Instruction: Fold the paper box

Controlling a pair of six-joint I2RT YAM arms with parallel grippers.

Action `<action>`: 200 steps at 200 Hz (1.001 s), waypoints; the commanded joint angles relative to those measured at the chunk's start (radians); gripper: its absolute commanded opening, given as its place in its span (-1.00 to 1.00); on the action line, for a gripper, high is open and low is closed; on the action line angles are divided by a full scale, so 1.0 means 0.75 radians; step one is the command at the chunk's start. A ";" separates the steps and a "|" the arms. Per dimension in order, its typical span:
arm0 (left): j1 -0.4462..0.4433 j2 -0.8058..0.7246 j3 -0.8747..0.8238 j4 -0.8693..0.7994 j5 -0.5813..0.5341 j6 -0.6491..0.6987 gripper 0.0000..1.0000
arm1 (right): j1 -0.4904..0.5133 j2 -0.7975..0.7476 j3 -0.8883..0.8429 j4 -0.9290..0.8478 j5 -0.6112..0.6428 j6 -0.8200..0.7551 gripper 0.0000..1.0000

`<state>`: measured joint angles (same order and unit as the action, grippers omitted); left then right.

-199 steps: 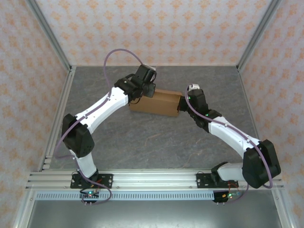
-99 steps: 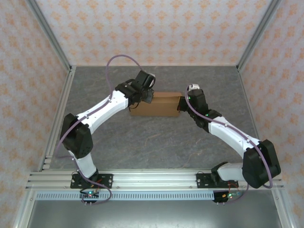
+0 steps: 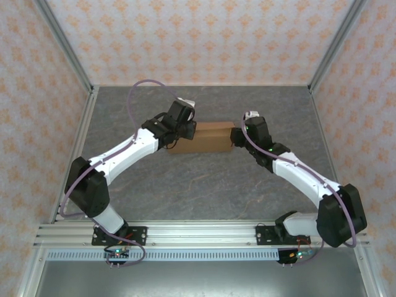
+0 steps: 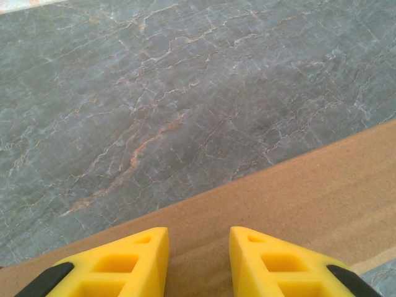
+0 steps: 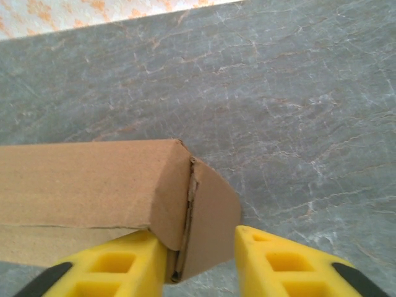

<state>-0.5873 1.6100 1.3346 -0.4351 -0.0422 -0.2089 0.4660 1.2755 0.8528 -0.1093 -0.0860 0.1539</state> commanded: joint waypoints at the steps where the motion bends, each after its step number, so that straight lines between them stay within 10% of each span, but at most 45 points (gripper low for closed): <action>1: 0.004 -0.008 -0.053 -0.035 -0.069 -0.033 -0.36 | -0.001 -0.045 0.096 -0.193 -0.006 -0.094 -0.21; 58: -0.008 -0.012 -0.073 -0.026 -0.090 -0.035 -0.35 | -0.023 -0.079 0.272 -0.489 -0.112 -0.182 -0.02; 104: -0.021 -0.019 -0.092 -0.024 -0.103 -0.032 -0.35 | -0.199 0.072 0.348 -0.326 -0.464 0.094 0.06; 200: -0.025 -0.029 -0.091 -0.029 -0.115 -0.030 -0.36 | -0.261 0.307 0.378 -0.266 -0.587 0.162 0.09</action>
<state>-0.6018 1.5967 1.2987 -0.3908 -0.0963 -0.2348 0.2779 1.5139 1.1641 -0.3332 -0.4980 0.2577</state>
